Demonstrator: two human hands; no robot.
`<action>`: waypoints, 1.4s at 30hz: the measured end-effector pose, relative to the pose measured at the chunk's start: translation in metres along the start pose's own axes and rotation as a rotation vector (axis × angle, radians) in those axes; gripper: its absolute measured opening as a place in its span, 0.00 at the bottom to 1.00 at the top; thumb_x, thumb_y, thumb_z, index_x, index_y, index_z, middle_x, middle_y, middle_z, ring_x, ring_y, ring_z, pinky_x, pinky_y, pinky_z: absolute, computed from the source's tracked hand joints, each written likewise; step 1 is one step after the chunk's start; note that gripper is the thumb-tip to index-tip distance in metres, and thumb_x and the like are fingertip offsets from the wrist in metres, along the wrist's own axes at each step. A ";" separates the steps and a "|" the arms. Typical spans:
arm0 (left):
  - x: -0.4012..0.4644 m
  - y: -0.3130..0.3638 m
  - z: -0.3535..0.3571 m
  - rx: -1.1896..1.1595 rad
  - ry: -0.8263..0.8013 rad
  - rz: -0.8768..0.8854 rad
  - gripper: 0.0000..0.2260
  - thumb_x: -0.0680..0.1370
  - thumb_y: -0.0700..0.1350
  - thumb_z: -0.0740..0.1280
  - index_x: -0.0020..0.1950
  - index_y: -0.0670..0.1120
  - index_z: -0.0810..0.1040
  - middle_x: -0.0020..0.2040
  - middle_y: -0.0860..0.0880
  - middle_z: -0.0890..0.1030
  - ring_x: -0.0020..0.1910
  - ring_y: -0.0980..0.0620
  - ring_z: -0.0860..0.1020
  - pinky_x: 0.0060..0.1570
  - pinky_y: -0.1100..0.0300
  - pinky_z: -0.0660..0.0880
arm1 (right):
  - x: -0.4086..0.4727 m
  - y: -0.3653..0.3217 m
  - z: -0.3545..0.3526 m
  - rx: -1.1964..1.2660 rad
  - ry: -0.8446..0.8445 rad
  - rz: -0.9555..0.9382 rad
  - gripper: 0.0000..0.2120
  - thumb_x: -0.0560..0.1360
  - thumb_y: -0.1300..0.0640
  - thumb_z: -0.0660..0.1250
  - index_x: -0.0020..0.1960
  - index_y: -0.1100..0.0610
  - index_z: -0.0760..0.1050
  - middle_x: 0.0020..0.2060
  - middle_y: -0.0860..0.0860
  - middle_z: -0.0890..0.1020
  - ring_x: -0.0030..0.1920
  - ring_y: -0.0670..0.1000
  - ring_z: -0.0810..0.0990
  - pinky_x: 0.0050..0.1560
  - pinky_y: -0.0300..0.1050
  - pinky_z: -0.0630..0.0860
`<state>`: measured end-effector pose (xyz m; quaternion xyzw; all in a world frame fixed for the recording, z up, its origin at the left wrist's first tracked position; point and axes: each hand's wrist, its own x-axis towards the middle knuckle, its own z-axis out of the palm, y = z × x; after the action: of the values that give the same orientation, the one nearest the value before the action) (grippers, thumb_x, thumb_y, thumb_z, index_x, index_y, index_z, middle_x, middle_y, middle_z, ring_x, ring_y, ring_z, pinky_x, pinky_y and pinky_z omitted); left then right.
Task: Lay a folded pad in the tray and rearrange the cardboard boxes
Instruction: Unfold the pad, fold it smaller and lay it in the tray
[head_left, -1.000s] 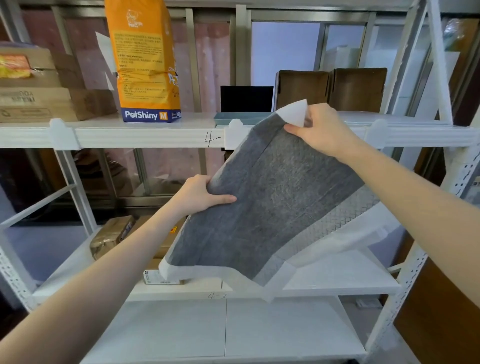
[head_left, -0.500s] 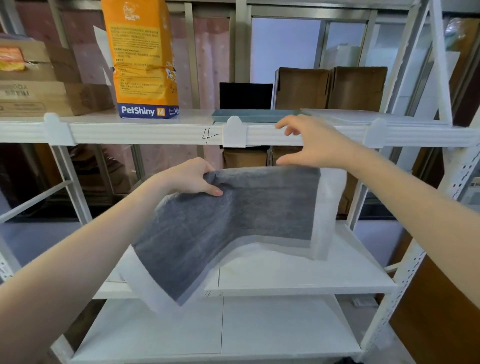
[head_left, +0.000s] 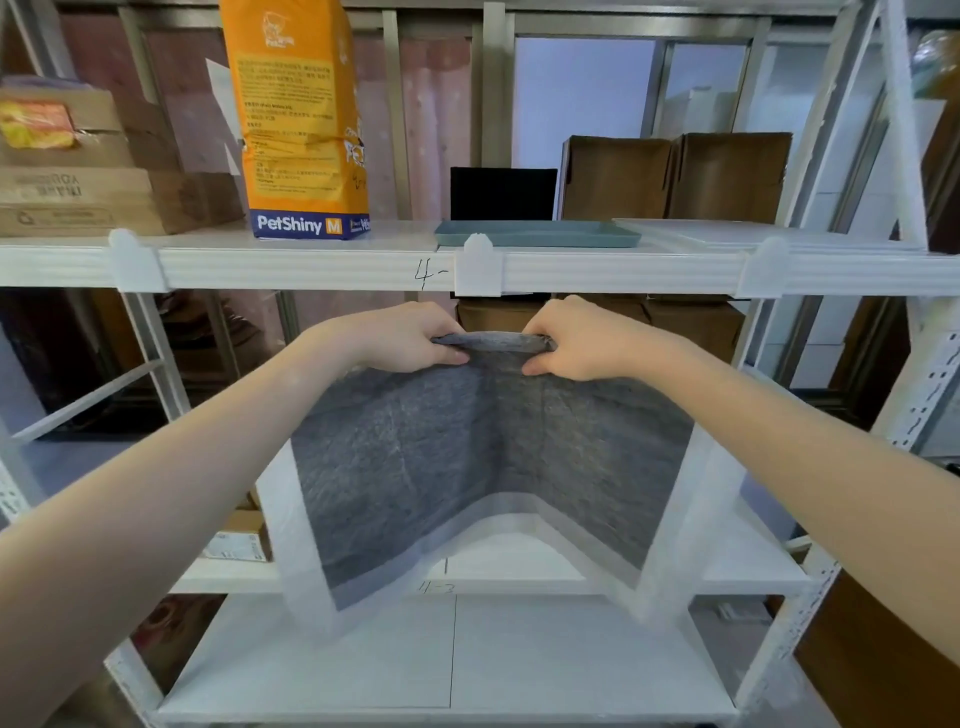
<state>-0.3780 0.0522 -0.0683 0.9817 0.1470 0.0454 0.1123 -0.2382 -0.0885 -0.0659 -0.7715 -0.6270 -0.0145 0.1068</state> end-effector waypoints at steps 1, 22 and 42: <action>-0.001 0.000 0.001 0.009 -0.011 -0.013 0.10 0.80 0.48 0.60 0.51 0.45 0.80 0.49 0.47 0.82 0.48 0.48 0.78 0.51 0.54 0.71 | -0.001 0.001 -0.002 -0.002 -0.007 0.011 0.10 0.73 0.54 0.68 0.51 0.57 0.81 0.42 0.54 0.82 0.44 0.54 0.78 0.41 0.46 0.72; 0.023 0.030 0.006 -0.639 0.428 -0.268 0.14 0.80 0.48 0.52 0.46 0.46 0.75 0.42 0.45 0.76 0.43 0.48 0.73 0.44 0.55 0.68 | 0.003 -0.020 0.001 0.556 0.048 0.141 0.18 0.76 0.49 0.62 0.60 0.60 0.72 0.49 0.58 0.82 0.36 0.55 0.85 0.36 0.44 0.83; 0.009 0.020 -0.010 -0.923 0.598 -0.010 0.09 0.81 0.47 0.56 0.52 0.54 0.76 0.49 0.55 0.80 0.50 0.57 0.78 0.48 0.65 0.73 | 0.012 -0.004 -0.006 0.396 0.413 -0.102 0.29 0.72 0.69 0.61 0.68 0.50 0.59 0.52 0.54 0.67 0.49 0.53 0.74 0.42 0.33 0.71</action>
<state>-0.3656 0.0385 -0.0533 0.7742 0.1419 0.3815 0.4847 -0.2386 -0.0777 -0.0574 -0.6838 -0.6208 -0.0540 0.3797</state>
